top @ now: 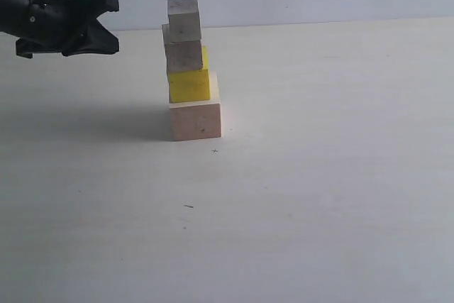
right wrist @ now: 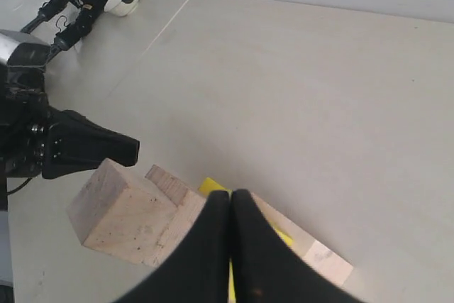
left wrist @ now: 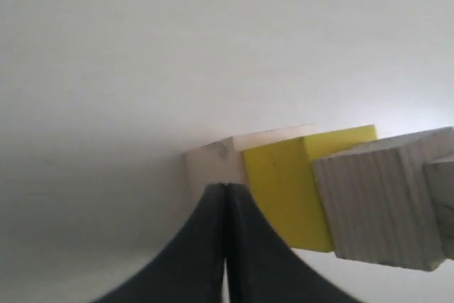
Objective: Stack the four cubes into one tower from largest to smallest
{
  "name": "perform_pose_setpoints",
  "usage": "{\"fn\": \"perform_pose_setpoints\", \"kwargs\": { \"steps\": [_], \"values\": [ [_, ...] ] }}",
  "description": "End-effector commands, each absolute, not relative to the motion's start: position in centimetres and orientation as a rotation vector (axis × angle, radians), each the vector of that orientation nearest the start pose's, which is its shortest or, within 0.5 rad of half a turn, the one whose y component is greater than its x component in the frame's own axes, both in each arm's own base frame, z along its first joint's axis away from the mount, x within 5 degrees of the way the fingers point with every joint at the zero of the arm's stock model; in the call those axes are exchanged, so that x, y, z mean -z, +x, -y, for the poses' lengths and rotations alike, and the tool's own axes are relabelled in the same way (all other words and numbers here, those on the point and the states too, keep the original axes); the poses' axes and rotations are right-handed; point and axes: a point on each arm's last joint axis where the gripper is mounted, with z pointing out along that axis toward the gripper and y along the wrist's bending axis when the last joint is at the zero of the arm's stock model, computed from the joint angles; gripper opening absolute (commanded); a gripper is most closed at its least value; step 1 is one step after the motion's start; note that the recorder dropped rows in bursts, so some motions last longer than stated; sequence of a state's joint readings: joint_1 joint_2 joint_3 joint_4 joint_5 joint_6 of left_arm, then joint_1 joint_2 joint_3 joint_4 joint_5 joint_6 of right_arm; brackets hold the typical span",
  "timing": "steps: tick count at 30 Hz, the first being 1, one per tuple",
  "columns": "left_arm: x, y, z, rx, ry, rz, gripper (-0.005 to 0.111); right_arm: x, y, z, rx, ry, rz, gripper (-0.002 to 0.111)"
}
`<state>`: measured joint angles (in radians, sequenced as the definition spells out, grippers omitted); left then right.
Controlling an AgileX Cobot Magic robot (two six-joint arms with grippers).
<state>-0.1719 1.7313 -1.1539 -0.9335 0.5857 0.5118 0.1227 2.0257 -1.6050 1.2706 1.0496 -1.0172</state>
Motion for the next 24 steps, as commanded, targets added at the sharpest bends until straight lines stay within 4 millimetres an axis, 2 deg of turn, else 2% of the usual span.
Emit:
{"fn": "perform_pose_setpoints", "kwargs": {
  "steps": [1, 4, 9, 13, 16, 24],
  "values": [
    [-23.2, 36.4, 8.8, 1.004, 0.029, -2.402, 0.000, -26.2, 42.5, -13.1, -1.213, -0.601, -2.153, 0.000],
    [-22.8, 36.6, 8.5, 1.095, 0.054, -2.381, 0.000, -26.2, 42.5, -13.1, -1.213, -0.601, -2.153, 0.000],
    [-22.1, 37.0, 9.2, 1.227, 0.095, -2.315, 0.000, -25.8, 42.4, -13.4, -1.199, -0.617, -2.172, 0.000],
    [-21.0, 37.1, 9.8, 1.359, 0.124, -2.290, 0.000, -25.0, 42.1, -14.9, -1.199, -0.662, -2.202, 0.000],
    [-20.6, 37.1, 9.8, 1.376, 0.125, -2.295, 0.000, -24.4, 42.2, -15.4, -1.204, -0.649, -2.220, 0.000],
    [-21.0, 37.2, 10.1, 1.429, 0.172, -2.219, 0.000, -23.4, 42.4, -15.2, -1.170, -0.637, -2.272, 0.000]
  ]
}}
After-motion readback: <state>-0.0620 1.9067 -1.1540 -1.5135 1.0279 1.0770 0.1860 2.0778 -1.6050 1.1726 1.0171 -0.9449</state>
